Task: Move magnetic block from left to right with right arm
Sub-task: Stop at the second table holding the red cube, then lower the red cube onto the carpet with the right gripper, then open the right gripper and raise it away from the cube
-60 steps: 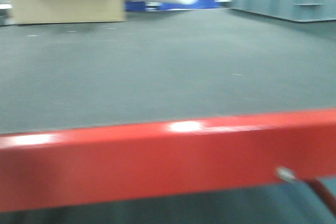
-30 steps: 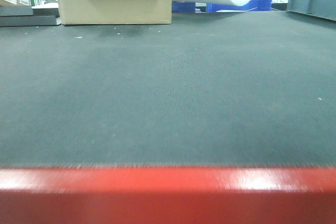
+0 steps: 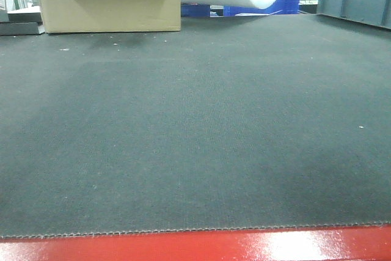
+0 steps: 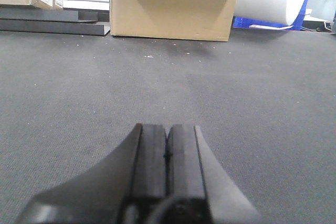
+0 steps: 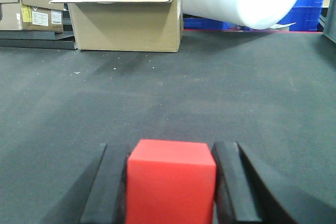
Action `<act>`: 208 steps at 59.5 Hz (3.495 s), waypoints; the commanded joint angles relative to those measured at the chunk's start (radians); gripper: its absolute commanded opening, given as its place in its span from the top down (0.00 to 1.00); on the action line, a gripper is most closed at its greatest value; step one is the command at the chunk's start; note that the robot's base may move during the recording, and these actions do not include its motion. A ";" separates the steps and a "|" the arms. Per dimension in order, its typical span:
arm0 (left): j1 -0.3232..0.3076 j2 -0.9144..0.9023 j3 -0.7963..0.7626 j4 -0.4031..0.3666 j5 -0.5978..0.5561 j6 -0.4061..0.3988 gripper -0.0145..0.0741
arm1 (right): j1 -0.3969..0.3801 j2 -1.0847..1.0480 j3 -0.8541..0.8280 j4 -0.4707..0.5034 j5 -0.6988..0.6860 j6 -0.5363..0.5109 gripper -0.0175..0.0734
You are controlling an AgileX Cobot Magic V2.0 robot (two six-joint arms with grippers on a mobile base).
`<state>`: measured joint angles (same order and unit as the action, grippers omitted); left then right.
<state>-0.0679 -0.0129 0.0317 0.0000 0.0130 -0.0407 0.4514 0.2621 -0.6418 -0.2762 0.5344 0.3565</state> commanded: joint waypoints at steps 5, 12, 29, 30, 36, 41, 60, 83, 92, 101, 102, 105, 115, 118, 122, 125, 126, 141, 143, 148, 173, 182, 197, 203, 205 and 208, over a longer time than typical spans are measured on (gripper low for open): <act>-0.007 -0.011 0.010 0.000 -0.091 -0.007 0.97 | -0.007 0.014 -0.026 -0.023 -0.089 -0.009 0.53; -0.007 -0.011 0.010 0.000 -0.091 -0.007 0.97 | -0.007 0.014 -0.026 -0.023 -0.089 -0.009 0.53; -0.007 -0.011 0.010 0.000 -0.091 -0.007 0.97 | -0.007 0.014 -0.026 -0.022 -0.090 -0.009 0.53; -0.007 -0.011 0.010 0.000 -0.091 -0.007 0.97 | -0.007 0.014 -0.026 -0.022 -0.091 -0.009 0.53; -0.007 -0.011 0.010 0.000 -0.091 -0.007 0.97 | -0.007 0.014 -0.026 -0.022 -0.091 -0.009 0.53; -0.007 -0.011 0.010 0.000 -0.091 -0.007 0.97 | -0.007 0.014 -0.026 -0.022 -0.091 -0.009 0.53; -0.007 -0.011 0.010 0.000 -0.091 -0.007 0.97 | -0.007 0.084 -0.070 -0.014 -0.140 -0.009 0.53; -0.007 -0.011 0.010 0.000 -0.091 -0.007 0.97 | 0.130 0.613 -0.350 0.095 -0.097 -0.143 0.53; -0.007 -0.011 0.010 0.000 -0.091 -0.007 0.97 | 0.187 0.831 -0.471 0.095 0.005 -0.143 0.53; -0.007 -0.011 0.010 0.000 -0.091 -0.007 0.97 | 0.198 1.014 -0.589 0.130 0.075 -0.143 0.52; -0.007 -0.011 0.010 0.000 -0.091 -0.007 0.97 | 0.198 1.030 -0.599 0.135 0.079 -0.143 0.52; -0.007 -0.011 0.010 0.000 -0.091 -0.007 0.97 | 0.198 1.082 -0.624 0.150 0.086 -0.143 0.52; -0.007 -0.011 0.010 0.000 -0.091 -0.007 0.97 | 0.198 1.233 -0.697 0.229 0.096 -0.143 0.52; -0.007 -0.011 0.010 0.000 -0.091 -0.007 0.97 | 0.198 1.274 -0.708 0.246 0.095 -0.143 0.52; -0.007 -0.011 0.010 0.000 -0.091 -0.007 0.97 | 0.198 1.327 -0.717 0.251 0.093 -0.143 0.52; -0.007 -0.011 0.010 0.000 -0.091 -0.007 0.97 | 0.198 1.355 -0.720 0.251 0.089 -0.143 0.52; -0.007 -0.011 0.010 0.000 -0.091 -0.007 0.97 | 0.198 1.365 -0.720 0.251 0.089 -0.143 0.52; -0.007 -0.011 0.010 0.000 -0.091 -0.007 0.97 | 0.198 1.494 -0.720 0.251 0.061 -0.143 0.52; -0.007 -0.011 0.010 0.000 -0.091 -0.007 0.97 | 0.198 1.507 -0.720 0.251 0.060 -0.143 0.52; -0.007 -0.011 0.010 0.000 -0.091 -0.007 0.97 | 0.198 1.529 -0.720 0.251 0.061 -0.143 0.52; -0.007 -0.011 0.010 0.000 -0.091 -0.007 0.97 | 0.193 1.548 -0.756 0.251 0.119 -0.143 0.09; -0.007 -0.011 0.010 0.000 -0.091 -0.007 0.97 | 0.192 1.531 -0.818 0.251 0.193 -0.143 0.11; -0.007 -0.011 0.010 0.000 -0.091 -0.007 0.97 | 0.193 1.360 -0.792 0.251 0.192 -0.143 0.36; -0.007 -0.011 0.010 0.000 -0.091 -0.007 0.97 | 0.193 1.264 -0.736 0.251 0.158 -0.143 0.56; -0.007 -0.011 0.010 0.000 -0.091 -0.007 0.97 | 0.193 1.234 -0.713 0.251 0.140 -0.143 0.61; -0.007 -0.011 0.010 0.000 -0.091 -0.007 0.97 | 0.193 1.181 -0.667 0.251 0.113 -0.143 0.67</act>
<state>-0.0679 -0.0129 0.0317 0.0000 0.0130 -0.0407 0.6492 1.5629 -1.3396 -0.0243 0.7338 0.2228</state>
